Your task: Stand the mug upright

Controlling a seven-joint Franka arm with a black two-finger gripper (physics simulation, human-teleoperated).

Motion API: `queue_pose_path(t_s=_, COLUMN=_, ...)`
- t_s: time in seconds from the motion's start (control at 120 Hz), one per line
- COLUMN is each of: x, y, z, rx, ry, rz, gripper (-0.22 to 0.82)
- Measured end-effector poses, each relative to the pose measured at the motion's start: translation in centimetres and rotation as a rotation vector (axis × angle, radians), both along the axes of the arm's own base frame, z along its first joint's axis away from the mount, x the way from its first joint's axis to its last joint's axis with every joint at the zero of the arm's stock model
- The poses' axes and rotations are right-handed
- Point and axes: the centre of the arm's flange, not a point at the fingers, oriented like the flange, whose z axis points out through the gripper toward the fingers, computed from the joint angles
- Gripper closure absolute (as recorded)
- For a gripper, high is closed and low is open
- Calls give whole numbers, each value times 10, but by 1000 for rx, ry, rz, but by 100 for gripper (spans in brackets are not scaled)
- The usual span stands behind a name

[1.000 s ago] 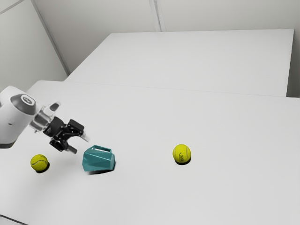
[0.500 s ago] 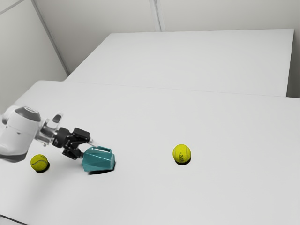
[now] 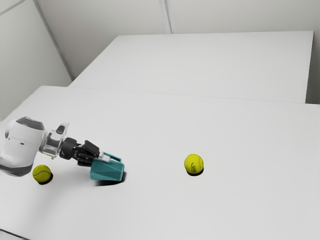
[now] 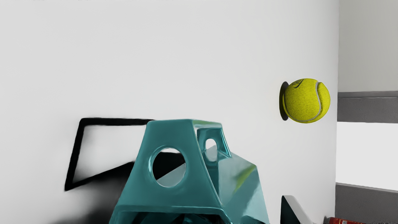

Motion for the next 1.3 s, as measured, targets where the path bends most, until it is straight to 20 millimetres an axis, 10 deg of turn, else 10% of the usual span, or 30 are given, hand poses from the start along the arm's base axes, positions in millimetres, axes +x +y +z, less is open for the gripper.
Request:
queue_pose_path(t_s=0.633, x=9, y=-15, z=61, rx=89, ry=-192, rz=-121, gripper=77)
queue_pose_path(t_s=0.942, x=38, y=-41, z=123, rx=361, ry=-161, rz=-379, gripper=78)
queue_pose_path(t_s=1.3, x=53, y=-76, z=150, rx=694, ry=-7, rz=-499, gripper=77)
